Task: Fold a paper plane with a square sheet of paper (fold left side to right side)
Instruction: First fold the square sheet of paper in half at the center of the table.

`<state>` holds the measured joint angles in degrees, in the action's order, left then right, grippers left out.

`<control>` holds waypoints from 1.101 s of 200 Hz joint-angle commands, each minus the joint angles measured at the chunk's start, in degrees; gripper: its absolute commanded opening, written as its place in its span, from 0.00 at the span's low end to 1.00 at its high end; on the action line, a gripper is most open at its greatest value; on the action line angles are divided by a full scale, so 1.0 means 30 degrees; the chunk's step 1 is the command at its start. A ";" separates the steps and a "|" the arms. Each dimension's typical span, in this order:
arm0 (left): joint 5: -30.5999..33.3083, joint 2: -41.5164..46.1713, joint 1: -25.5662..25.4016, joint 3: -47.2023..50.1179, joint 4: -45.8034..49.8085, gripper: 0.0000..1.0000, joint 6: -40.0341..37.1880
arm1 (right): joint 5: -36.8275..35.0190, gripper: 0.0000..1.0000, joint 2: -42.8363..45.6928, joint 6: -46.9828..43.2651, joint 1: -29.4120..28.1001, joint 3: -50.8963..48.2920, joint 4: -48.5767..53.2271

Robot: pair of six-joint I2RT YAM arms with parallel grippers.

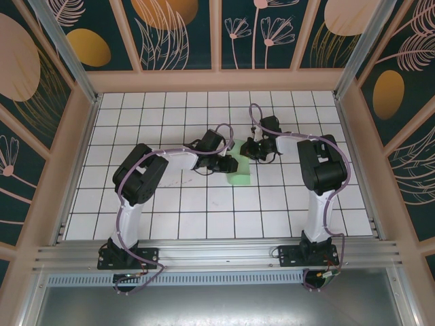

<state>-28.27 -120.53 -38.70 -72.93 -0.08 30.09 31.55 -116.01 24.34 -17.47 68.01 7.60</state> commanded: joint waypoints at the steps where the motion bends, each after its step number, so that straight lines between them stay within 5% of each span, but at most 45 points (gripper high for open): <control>1: -0.0095 -0.0204 -0.0141 0.0662 0.0607 0.24 -0.0564 | -0.1394 0.11 -0.0876 -0.0074 -0.0136 -0.0001 0.1415; 220: -0.2214 0.2806 -0.1594 0.5070 0.0385 0.22 -0.3191 | -0.1698 0.11 -0.1106 -0.0055 -0.0147 0.0065 0.1628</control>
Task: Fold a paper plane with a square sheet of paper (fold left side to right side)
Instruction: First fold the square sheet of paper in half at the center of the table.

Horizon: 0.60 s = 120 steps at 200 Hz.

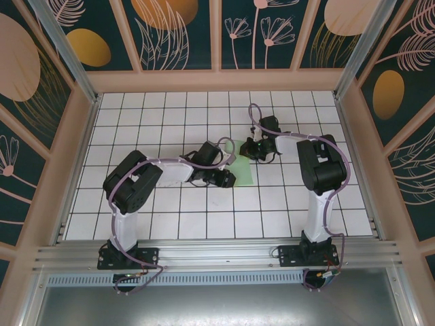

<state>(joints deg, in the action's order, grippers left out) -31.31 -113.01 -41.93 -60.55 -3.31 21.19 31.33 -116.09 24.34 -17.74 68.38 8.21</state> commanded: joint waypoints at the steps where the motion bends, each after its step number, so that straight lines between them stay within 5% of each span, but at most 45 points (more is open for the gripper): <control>1: -0.1212 0.0323 -0.0535 0.0956 0.1459 0.22 -0.0231 | -0.1626 0.11 -0.1067 -0.0055 -0.0047 -0.0059 0.1424; 71: -0.1591 0.2215 -0.0360 0.1459 0.0814 0.21 0.0332 | -0.1508 0.11 -0.1027 -0.0114 -0.0050 -0.0070 0.1424; 120: -0.2489 0.2691 0.1716 0.0322 -0.1513 0.18 0.2198 | -0.1410 0.11 -0.0946 -0.0161 -0.0081 -0.0059 0.1425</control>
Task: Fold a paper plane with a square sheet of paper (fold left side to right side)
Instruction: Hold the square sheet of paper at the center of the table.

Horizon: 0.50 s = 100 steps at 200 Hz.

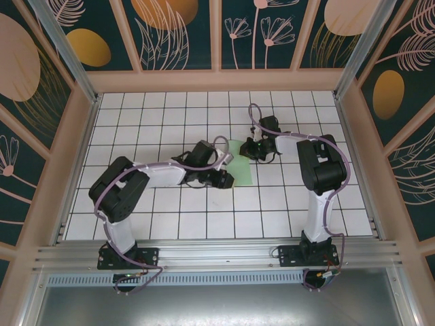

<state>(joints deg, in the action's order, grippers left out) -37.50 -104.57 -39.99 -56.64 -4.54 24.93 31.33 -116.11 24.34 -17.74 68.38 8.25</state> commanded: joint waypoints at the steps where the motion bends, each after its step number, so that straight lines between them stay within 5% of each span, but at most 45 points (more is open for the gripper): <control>1: -0.0395 -0.0195 0.1090 -0.1056 -0.1071 0.18 0.0936 | -0.1400 0.11 -0.0936 -0.0167 -0.0088 -0.0059 0.1410; 100: 0.1080 -0.6053 0.1464 -0.6497 0.0555 0.16 0.0364 | -0.1391 0.11 -0.0893 -0.0320 -0.0175 -0.0034 0.1498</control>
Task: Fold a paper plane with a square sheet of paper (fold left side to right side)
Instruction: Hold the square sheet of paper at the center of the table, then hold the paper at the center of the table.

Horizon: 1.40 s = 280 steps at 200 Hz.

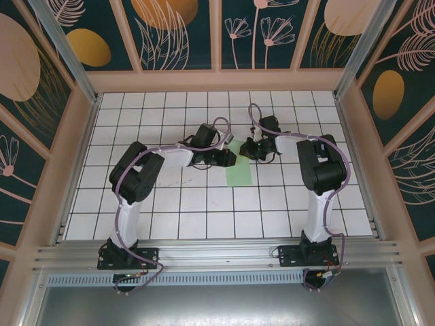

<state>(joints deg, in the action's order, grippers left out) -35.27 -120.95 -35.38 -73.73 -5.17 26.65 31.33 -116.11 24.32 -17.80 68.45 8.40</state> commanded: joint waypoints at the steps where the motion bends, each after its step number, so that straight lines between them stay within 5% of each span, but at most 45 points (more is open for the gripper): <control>1: 0.0333 -0.0590 -0.0059 -0.0811 0.0790 0.16 -0.0212 | -0.1391 0.11 -0.0884 -0.0312 -0.0171 -0.0054 0.1447; 103: 0.1513 -0.1255 -0.0491 0.0387 0.0571 0.17 0.0366 | -0.1070 0.12 -0.0624 -0.0378 -0.0183 0.0325 0.1038; 175: 0.2446 -0.1023 -0.1096 0.1928 0.0244 0.17 0.0930 | -0.2202 0.25 0.3569 -0.1003 0.0073 0.0139 0.0598; 225: 0.2652 -0.0880 -0.1141 0.1871 0.0375 0.17 0.0813 | -0.0280 0.09 0.6518 -0.0001 -0.0274 -0.4077 0.0777; 280: 0.2657 -0.0701 -0.1172 0.1851 0.0434 0.17 0.0784 | 0.0049 0.07 0.5426 0.0618 -0.1148 -0.5779 0.0657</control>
<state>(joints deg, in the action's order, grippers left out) -27.79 -121.75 -37.47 -70.43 -9.67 28.40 30.44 -98.15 24.82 -21.12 51.77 9.96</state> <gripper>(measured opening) 0.168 0.078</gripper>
